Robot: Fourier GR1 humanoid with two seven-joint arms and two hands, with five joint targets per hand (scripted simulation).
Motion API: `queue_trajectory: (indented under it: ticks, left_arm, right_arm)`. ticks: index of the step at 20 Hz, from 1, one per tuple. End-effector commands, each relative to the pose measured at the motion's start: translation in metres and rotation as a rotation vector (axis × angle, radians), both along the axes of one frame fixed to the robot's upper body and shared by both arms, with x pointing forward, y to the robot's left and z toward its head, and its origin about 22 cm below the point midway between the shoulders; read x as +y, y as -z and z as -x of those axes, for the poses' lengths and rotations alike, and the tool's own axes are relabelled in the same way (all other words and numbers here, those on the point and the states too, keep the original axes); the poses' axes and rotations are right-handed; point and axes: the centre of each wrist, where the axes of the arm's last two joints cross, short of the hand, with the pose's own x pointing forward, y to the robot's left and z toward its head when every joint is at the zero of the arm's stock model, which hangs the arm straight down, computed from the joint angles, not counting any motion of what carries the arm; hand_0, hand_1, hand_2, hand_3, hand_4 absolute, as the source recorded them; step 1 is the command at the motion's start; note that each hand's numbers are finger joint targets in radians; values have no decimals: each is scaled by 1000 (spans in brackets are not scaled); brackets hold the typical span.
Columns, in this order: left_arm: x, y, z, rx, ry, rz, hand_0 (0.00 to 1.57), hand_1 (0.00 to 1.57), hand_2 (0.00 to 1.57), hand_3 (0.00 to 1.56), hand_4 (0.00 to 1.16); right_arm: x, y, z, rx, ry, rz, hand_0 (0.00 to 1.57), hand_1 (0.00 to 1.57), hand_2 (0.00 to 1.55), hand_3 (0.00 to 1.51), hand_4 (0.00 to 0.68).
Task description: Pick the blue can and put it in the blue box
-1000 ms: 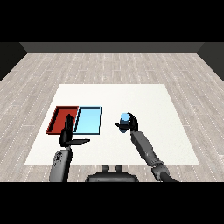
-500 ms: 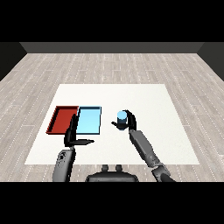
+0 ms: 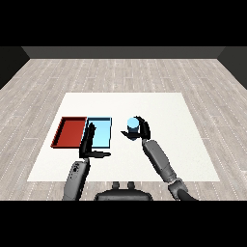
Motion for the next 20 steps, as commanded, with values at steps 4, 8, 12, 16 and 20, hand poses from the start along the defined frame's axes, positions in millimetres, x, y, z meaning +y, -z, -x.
queue_trajectory:
  ticks: [4, 8, 12, 16, 20]
  left_arm:
    - [-10, -4, -5, 10, 28, -2, 0, 0, 0, 0, 0]
    - [-28, -6, -1, 17, 48, 17, 0, 0, 0, 0, 0]
    - [-43, -13, 5, 28, 78, 53, 0, 0, 0, 0, 0]
    - [-56, -26, -20, 40, 119, 52, 0, 0, 0, 0, 0]
    - [-69, -20, -4, 23, 146, 18, 0, 0, 0, 0, 0]
  right_arm:
    - [-35, 0, 9, -12, -10, 0, 1444, 1444, 1467, 1342, 563]
    - [-40, -13, 10, -42, -51, 14, 1459, 1459, 1464, 1369, 566]
    - [-33, -34, 21, -36, -35, -9, 1472, 1472, 1473, 1382, 560]
    - [-23, -25, 10, -58, -45, 37, 1446, 1446, 1469, 1383, 562]
    - [-14, -20, 11, -73, -87, 15, 1447, 1447, 1472, 1389, 576]
